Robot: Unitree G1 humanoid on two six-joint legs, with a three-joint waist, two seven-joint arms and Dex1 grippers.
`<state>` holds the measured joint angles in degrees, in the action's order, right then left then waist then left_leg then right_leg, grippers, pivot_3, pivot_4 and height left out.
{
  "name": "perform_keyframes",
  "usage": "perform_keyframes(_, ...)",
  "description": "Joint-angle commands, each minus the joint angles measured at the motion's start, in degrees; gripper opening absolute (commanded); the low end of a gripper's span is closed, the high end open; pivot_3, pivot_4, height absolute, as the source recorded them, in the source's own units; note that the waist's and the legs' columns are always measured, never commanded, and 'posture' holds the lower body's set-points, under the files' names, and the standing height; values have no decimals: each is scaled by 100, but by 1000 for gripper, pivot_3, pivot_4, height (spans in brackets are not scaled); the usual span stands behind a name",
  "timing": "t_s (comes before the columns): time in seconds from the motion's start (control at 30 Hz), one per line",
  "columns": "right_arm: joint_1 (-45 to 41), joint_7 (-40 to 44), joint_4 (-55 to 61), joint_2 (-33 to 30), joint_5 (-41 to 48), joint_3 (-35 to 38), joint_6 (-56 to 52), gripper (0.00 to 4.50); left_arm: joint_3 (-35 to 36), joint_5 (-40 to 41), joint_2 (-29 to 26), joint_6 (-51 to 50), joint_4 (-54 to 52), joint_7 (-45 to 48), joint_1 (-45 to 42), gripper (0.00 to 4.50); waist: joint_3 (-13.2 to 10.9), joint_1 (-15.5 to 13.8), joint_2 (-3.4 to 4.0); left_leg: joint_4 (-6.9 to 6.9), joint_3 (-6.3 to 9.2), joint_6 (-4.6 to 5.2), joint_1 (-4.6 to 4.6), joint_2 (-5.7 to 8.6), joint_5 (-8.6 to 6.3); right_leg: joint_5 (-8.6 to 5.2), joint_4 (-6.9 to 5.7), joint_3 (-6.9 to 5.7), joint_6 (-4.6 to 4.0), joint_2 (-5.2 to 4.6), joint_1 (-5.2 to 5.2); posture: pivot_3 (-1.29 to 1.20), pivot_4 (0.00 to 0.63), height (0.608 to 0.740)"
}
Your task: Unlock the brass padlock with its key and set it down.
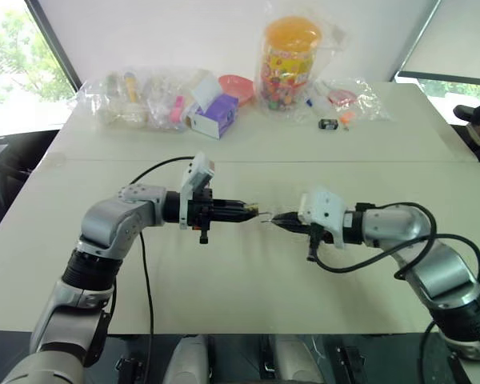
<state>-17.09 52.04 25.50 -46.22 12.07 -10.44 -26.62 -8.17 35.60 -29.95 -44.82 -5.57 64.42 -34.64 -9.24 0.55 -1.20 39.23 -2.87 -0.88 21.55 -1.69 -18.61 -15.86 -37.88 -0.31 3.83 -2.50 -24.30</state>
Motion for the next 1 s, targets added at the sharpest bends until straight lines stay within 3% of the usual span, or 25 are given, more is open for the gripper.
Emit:
perform_keyframes(0.03,182,-33,156,-69,30,355,188,70,72,-114,-35,261,-65,-35,-43,0,0,3,0,-1,0,0,-1,-1,0,0,0,0,0,1,0,0,150,740)
perform_keyframes(0.4,-284,-292,803,24,455,806,-571,70,-378,-783,170,902,385,-94,98,0,0,-16,0,-1,0,0,-1,-2,0,0,0,0,0,2,0,0,150,740)
perform_keyframes(0.7,-44,-599,1082,102,435,700,-775,70,-446,-1264,1391,369,2520,-1119,-373,0,-1,-78,-1,0,0,2,0,5,-1,0,2,0,0,3,2,0,150,740)
perform_keyframes(0.97,238,-861,1491,115,485,802,-1080,70,-593,-1584,1394,475,3185,-977,-572,0,0,-79,-1,0,1,2,-2,3,-1,0,1,0,0,4,2,0,150,740)
perform_keyframes(1.0,279,-899,1538,121,493,815,-1114,24,-625,-1626,1359,509,3193,-919,-561,474,0,-78,-1,0,1,2,-2,3,-1,0,1,0,0,4,2,0,150,740)
